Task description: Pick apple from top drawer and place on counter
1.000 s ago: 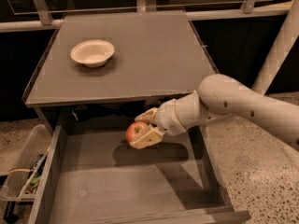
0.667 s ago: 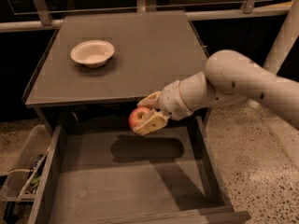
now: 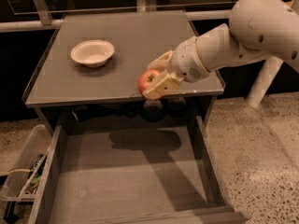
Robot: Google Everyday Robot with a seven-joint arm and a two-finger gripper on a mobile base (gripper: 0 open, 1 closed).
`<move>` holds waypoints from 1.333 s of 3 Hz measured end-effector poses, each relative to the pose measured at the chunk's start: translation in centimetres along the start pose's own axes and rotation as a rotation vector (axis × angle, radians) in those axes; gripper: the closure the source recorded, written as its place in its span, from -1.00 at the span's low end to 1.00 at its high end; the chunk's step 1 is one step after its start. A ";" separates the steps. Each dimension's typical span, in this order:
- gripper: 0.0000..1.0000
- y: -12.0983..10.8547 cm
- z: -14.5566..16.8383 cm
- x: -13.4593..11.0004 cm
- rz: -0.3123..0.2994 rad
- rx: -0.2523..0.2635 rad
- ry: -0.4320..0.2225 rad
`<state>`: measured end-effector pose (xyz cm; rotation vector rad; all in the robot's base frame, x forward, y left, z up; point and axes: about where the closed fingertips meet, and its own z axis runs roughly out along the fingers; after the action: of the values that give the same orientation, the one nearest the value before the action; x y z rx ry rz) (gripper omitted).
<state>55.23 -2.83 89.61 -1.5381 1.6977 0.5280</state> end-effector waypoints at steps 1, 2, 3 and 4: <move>1.00 0.0 0.0 0.0 0.000 0.000 0.000; 1.00 -2.3 0.0 -0.6 -0.025 0.050 -0.029; 1.00 -5.9 0.0 -1.6 -0.057 0.126 -0.116; 1.00 -8.8 0.9 -2.2 -0.075 0.179 -0.201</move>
Offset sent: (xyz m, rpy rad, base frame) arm 0.0532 -0.0054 0.0227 0.0558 -0.1354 -0.0500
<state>63.90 -2.35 92.42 -1.3671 1.4865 0.4621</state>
